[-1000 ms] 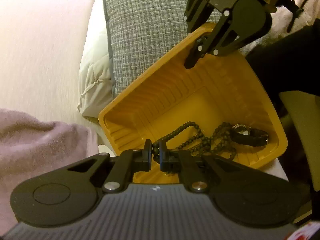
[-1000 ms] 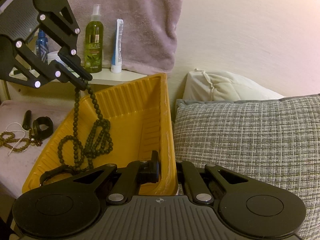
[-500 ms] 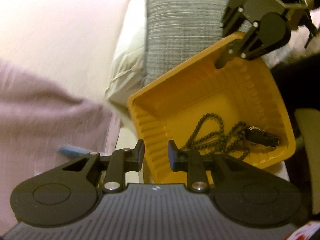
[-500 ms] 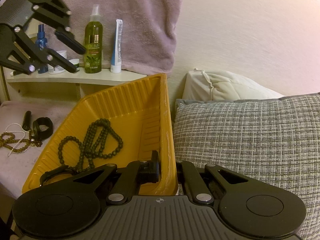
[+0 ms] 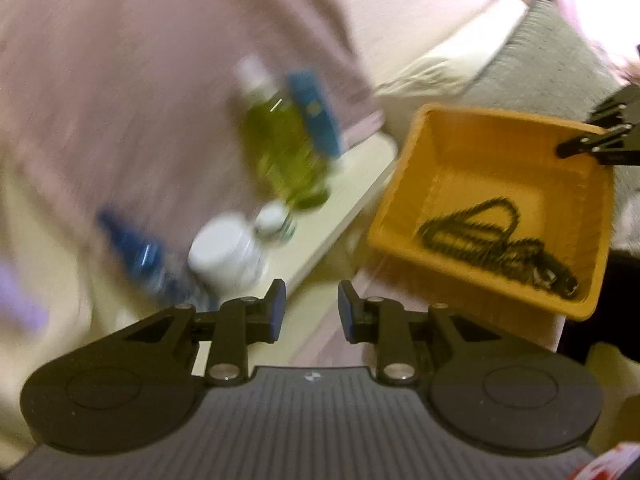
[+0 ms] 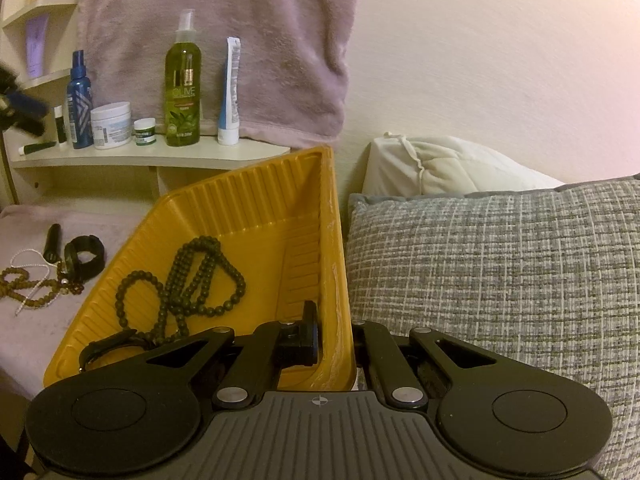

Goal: Organize jewelry
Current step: 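Move the open left tool back over the jewelry pile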

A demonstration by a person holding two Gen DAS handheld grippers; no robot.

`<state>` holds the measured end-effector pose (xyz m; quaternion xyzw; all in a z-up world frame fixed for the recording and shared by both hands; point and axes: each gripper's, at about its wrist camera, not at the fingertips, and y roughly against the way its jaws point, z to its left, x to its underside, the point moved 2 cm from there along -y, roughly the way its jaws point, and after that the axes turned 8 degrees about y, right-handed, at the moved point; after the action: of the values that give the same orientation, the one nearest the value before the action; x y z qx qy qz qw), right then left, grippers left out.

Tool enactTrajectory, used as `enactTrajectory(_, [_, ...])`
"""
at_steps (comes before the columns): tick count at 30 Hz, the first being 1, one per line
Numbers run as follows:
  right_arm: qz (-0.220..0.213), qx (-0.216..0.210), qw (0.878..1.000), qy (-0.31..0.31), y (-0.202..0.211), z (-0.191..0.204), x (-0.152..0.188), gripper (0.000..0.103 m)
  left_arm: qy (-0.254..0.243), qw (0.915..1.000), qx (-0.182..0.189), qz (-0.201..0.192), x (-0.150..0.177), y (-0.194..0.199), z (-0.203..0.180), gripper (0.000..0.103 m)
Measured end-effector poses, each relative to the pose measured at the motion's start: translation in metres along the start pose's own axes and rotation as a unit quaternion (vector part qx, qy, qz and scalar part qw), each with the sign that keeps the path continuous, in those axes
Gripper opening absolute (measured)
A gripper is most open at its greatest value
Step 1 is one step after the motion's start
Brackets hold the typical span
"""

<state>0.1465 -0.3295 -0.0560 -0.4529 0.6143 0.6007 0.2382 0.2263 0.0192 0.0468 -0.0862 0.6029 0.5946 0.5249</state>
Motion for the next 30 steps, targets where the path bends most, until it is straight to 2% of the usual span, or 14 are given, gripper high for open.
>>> enactTrajectory(4, [0.002, 0.001, 1.000, -0.002, 0.001, 0.001, 0.001, 0.004, 0.059, 0.9973, -0.034, 0.027, 0.041, 0.002, 0.009, 0.026])
enactTrajectory(7, [0.004, 0.003, 1.000, -0.003, 0.001, 0.001, 0.001, 0.004, 0.098, 0.9936, -0.040, 0.040, 0.072, 0.004, 0.005, 0.026])
enactTrajectory(11, [0.007, 0.004, 1.000, -0.004, 0.001, 0.002, 0.002, 0.004, 0.120, 0.9906, -0.042, 0.050, 0.109, 0.009, -0.013, 0.026])
enactTrajectory(18, [0.011, 0.006, 1.000, -0.008, 0.001, 0.001, 0.004, 0.004, 0.122, 0.9898, -0.035, 0.063, 0.145, 0.004, -0.050, 0.025])
enactTrajectory(20, [0.012, 0.007, 1.000, -0.008, 0.001, 0.002, 0.005, 0.004, 0.126, 0.9891, -0.037, 0.067, 0.152, -0.001, -0.055, 0.022])
enactTrajectory(25, [0.011, 0.007, 1.000, -0.009, 0.001, 0.002, 0.005, 0.004, 0.112, 0.9894, -0.044, 0.081, 0.161, -0.011, -0.063, 0.016])
enactTrajectory(28, [0.011, 0.008, 1.000, -0.008, 0.001, 0.002, 0.005, 0.004, 0.108, 0.9900, -0.046, 0.078, 0.162, -0.012, -0.064, 0.015])
enactTrajectory(30, [0.011, 0.008, 1.000, -0.008, 0.001, 0.002, 0.005, 0.004, 0.098, 0.9909, -0.049, 0.079, 0.162, -0.013, -0.065, 0.011])
